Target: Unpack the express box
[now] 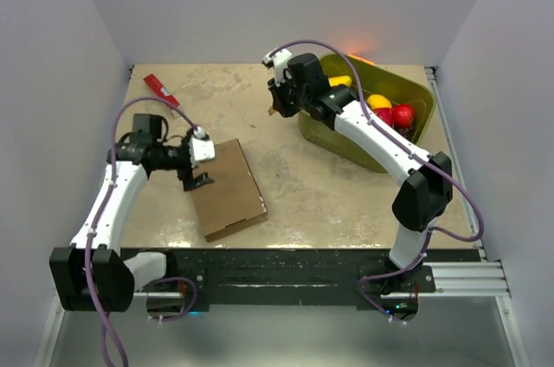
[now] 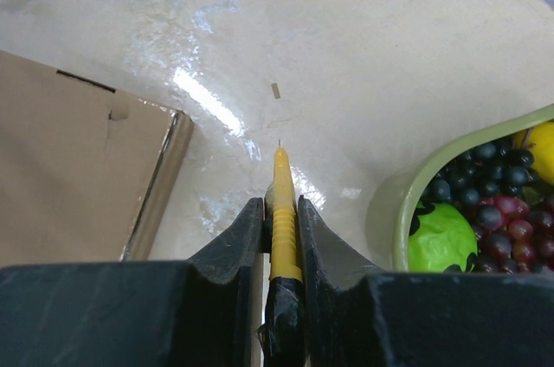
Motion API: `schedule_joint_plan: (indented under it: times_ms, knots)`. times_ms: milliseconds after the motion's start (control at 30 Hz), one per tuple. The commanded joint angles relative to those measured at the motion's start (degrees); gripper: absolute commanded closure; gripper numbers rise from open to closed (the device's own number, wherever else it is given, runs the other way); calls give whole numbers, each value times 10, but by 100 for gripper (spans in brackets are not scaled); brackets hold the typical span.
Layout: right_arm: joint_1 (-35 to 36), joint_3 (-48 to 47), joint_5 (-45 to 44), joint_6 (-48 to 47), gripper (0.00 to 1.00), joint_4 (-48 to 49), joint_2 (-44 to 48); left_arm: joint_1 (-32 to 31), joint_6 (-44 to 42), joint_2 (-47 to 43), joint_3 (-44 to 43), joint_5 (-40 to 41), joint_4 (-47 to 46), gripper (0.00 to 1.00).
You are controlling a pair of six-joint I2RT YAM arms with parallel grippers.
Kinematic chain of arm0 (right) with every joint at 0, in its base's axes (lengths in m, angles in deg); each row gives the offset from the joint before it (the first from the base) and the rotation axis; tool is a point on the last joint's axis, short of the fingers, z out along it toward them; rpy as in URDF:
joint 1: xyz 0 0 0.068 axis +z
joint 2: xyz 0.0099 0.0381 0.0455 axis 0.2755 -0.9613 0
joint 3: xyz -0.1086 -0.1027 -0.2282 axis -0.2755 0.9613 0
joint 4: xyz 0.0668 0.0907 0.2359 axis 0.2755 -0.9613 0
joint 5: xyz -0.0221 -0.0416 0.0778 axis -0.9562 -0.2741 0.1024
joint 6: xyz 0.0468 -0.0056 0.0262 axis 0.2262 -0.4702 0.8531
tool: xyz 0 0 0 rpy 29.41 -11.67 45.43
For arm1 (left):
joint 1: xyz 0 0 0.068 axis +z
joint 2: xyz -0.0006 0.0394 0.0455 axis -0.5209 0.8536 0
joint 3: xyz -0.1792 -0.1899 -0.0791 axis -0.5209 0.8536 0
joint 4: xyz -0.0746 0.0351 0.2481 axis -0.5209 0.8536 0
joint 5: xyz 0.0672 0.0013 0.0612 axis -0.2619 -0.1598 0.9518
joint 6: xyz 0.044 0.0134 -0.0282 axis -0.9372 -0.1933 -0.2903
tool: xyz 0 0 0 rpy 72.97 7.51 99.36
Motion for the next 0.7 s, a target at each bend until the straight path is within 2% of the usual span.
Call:
schedule_joint_plan:
  times_ms: [0,67,167,233,333,433,467,533,667]
  knots:
    - [1,-2,-9,9,100,9,24,-66,-265,22,66,-5,168,3]
    - [1,-2,-9,4,100,7,28,-80,-296,3,106,12,150,3]
    - [1,6,-9,-5,100,-1,39,-94,-388,-22,153,32,139,1]
    - [1,18,-9,-10,100,-4,46,-108,-411,-24,168,49,138,0]
    - [1,35,-9,-9,100,-4,57,-132,-359,-5,183,60,95,0]
    - [1,46,-9,-14,100,-1,64,-140,-263,53,172,51,38,3]
    - [0,47,-9,-17,100,-1,64,-140,-163,65,158,48,-16,3]
    - [0,48,-9,-25,100,-2,62,-140,-79,110,136,40,-58,5]
    - [0,42,10,-28,100,1,53,-140,-12,153,87,-2,-50,11]
